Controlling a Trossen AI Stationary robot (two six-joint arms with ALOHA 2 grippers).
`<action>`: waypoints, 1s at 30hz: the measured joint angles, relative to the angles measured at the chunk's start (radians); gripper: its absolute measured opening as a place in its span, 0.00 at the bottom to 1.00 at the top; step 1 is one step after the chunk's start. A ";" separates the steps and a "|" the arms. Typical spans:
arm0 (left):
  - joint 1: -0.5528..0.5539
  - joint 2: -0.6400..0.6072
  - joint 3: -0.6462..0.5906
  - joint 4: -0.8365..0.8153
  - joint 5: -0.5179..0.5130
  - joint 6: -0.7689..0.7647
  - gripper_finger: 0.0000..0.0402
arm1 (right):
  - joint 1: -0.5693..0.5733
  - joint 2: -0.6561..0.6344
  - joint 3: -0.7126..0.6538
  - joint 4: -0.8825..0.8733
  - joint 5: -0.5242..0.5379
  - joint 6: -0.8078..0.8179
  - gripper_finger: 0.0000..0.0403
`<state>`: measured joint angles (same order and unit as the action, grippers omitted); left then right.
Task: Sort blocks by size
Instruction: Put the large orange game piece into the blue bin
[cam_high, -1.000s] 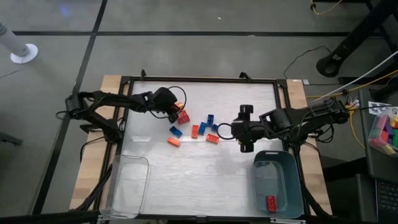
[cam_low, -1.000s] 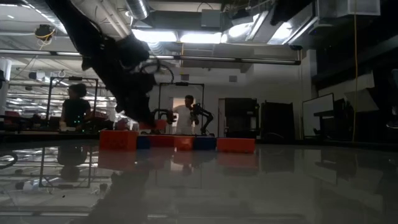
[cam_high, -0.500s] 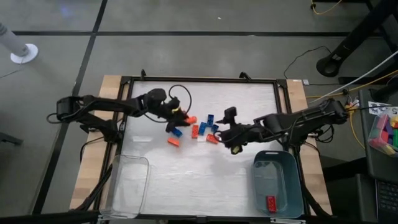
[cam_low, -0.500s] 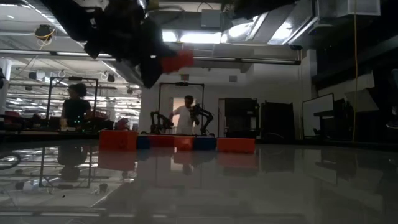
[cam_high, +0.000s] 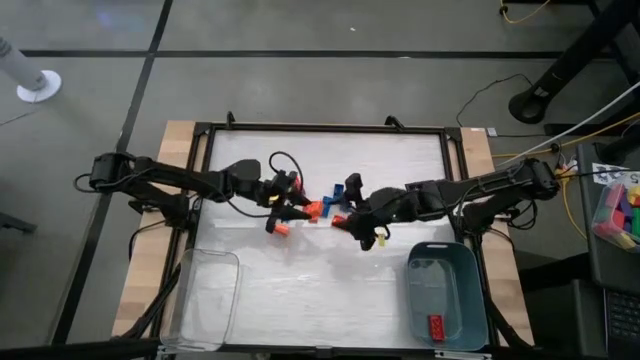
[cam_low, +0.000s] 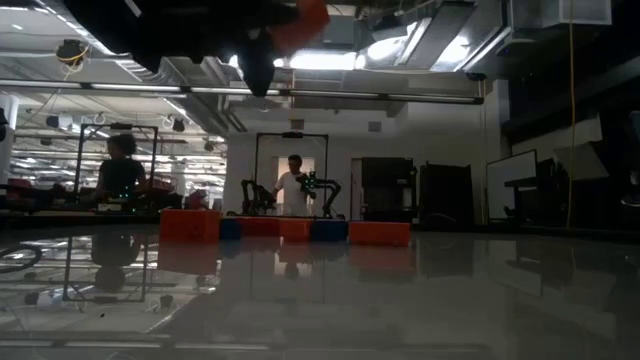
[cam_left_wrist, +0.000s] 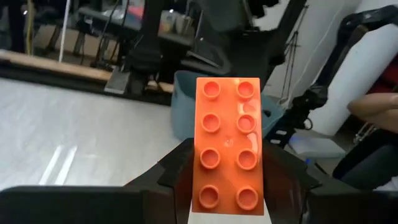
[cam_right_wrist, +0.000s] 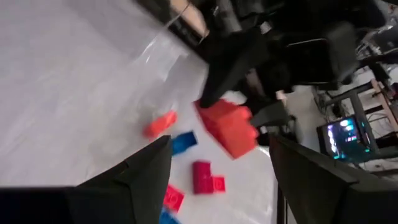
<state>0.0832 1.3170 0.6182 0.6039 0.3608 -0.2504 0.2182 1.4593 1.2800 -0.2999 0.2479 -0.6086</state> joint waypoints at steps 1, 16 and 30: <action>-0.008 0.000 0.000 0.007 -0.008 0.000 0.34 | -0.007 0.000 0.000 0.013 -0.015 0.000 0.67; -0.047 0.001 0.000 0.028 -0.052 -0.004 0.34 | -0.056 0.128 0.000 0.142 -0.133 -0.106 0.67; -0.047 0.001 0.000 0.005 -0.047 -0.005 0.35 | -0.055 0.145 0.001 0.190 -0.126 -0.115 0.34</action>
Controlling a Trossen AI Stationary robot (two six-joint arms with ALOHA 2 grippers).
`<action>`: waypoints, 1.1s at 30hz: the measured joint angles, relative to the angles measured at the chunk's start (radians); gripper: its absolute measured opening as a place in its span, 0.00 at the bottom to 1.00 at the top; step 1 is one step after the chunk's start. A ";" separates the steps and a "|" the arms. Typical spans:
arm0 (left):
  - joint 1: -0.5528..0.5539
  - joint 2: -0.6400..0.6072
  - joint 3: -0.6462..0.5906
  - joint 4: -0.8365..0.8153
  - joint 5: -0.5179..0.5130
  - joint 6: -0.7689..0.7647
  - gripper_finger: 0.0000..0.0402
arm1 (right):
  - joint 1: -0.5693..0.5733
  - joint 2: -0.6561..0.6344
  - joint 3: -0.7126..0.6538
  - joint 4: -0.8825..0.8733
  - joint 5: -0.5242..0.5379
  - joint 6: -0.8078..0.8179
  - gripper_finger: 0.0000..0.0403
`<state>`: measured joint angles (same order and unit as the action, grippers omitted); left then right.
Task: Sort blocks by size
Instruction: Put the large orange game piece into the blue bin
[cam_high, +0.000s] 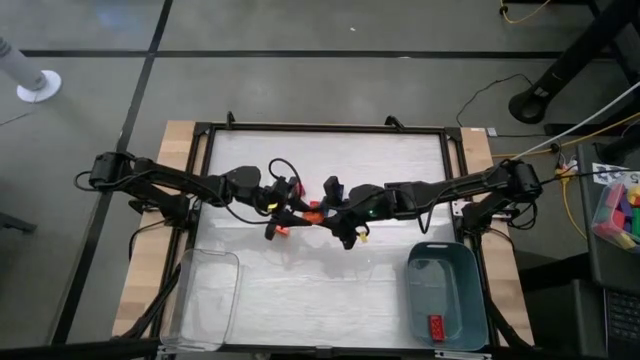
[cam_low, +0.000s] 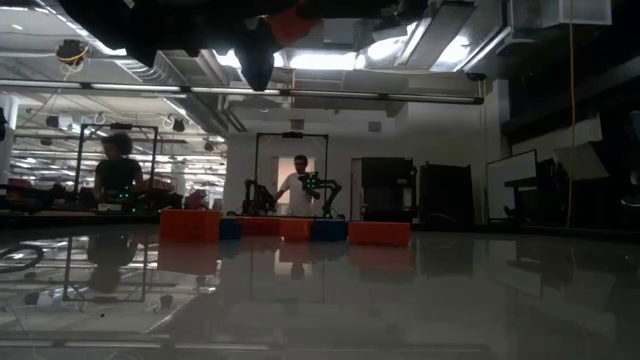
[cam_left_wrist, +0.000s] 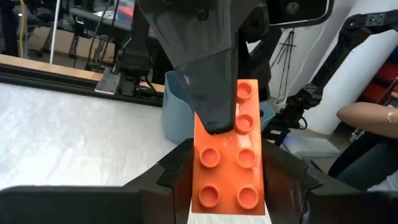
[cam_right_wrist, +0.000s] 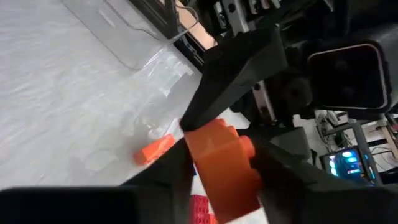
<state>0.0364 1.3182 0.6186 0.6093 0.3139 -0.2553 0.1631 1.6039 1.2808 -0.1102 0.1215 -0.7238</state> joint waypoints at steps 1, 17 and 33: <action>0.000 0.000 0.000 -0.002 0.002 0.001 0.35 | 0.000 0.000 0.000 -0.003 0.000 -0.001 0.30; -0.003 0.000 0.000 -0.070 -0.150 0.086 0.50 | 0.000 -0.019 0.003 -0.135 0.078 0.095 0.28; 0.052 0.000 0.000 -0.331 -0.179 0.237 0.58 | 0.064 -0.019 0.247 -0.891 -0.036 0.570 0.25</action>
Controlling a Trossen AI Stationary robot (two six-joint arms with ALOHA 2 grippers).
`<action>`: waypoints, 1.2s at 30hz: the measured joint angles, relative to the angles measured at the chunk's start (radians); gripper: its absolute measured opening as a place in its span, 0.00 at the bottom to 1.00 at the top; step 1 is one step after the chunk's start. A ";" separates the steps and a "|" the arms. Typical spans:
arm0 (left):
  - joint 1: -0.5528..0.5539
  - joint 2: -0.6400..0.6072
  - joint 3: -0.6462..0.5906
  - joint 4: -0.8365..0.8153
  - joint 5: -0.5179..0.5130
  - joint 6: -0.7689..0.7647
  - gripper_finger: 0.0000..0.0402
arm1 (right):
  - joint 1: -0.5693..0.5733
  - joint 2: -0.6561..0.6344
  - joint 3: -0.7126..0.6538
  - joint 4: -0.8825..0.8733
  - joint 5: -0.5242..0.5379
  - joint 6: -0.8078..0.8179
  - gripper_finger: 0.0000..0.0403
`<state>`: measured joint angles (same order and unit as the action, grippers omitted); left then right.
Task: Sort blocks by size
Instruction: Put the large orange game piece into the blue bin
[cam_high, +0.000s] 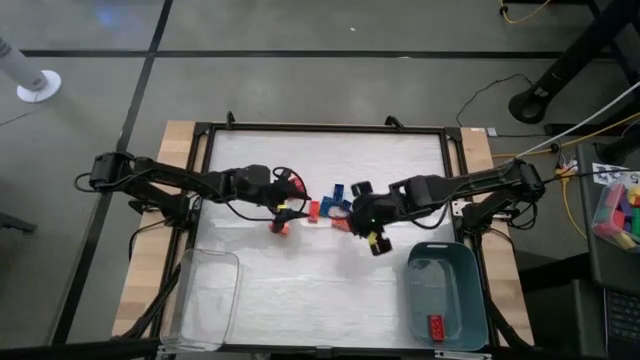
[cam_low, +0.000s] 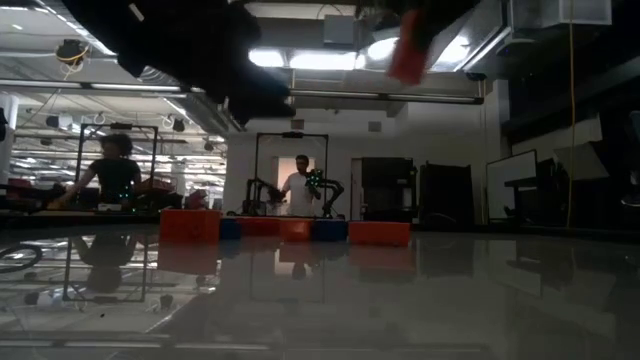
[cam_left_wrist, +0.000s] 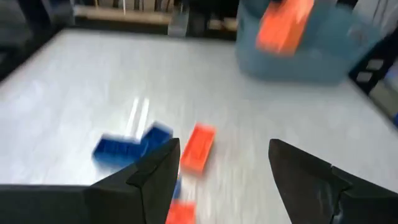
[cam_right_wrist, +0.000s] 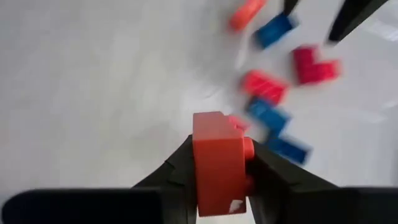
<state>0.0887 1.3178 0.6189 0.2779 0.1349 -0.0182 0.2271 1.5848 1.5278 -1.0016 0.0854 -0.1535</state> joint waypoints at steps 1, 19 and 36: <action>0.000 0.000 0.000 -0.028 0.000 0.007 0.58 | 0.014 0.000 0.021 -0.042 -0.015 0.038 0.24; -0.003 0.000 0.000 -0.141 0.002 0.022 0.59 | 0.271 0.000 0.019 -0.550 -0.335 0.540 0.26; -0.004 0.000 -0.001 -0.273 -0.019 0.021 0.59 | 0.283 0.001 -0.116 -0.536 -0.315 0.575 0.32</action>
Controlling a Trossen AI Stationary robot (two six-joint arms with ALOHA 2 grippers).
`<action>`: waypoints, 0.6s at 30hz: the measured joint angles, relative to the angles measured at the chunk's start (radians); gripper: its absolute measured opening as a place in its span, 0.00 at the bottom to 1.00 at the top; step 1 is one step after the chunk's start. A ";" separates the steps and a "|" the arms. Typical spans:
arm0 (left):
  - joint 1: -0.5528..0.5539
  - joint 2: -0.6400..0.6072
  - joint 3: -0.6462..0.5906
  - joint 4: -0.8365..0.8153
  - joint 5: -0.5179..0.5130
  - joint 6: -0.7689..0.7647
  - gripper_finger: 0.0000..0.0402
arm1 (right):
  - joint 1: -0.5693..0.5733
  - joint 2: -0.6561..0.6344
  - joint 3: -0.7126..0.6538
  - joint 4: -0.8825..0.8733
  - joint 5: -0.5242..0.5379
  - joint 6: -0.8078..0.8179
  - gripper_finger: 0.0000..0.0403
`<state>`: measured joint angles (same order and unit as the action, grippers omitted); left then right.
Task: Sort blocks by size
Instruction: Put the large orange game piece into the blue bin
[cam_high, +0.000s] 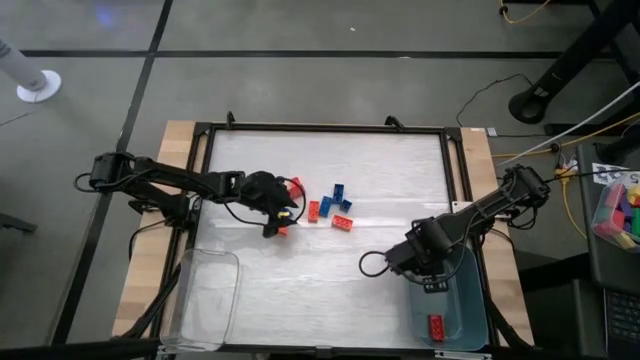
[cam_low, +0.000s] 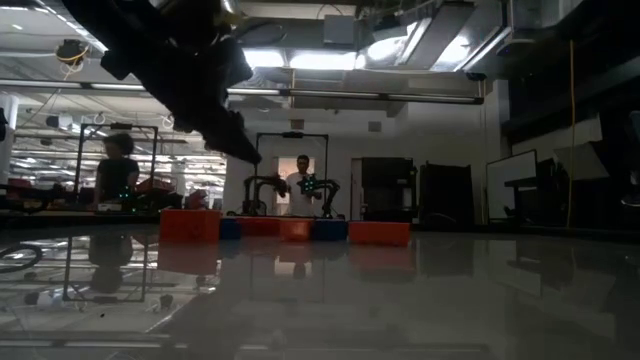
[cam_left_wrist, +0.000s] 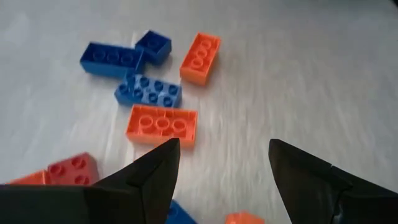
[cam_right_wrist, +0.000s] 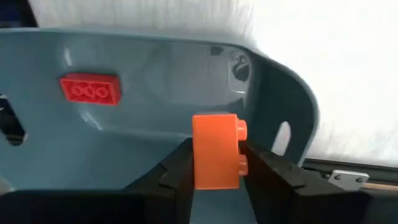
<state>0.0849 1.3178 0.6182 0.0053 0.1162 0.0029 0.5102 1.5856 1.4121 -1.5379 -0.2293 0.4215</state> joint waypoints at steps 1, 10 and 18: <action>0.000 0.000 0.000 -0.013 0.000 0.000 0.59 | 0.000 0.002 0.000 0.000 0.004 0.001 0.32; -0.022 0.000 0.000 -0.162 -0.003 0.006 0.59 | 0.000 0.002 0.000 0.000 0.065 0.064 0.32; -0.033 0.000 0.000 -0.230 -0.016 0.021 0.59 | 0.000 0.003 0.000 0.000 0.088 0.129 0.32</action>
<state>0.0517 1.3174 0.6182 -0.2244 0.0998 0.0243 0.5102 1.5883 1.4117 -1.5375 -0.1413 0.5504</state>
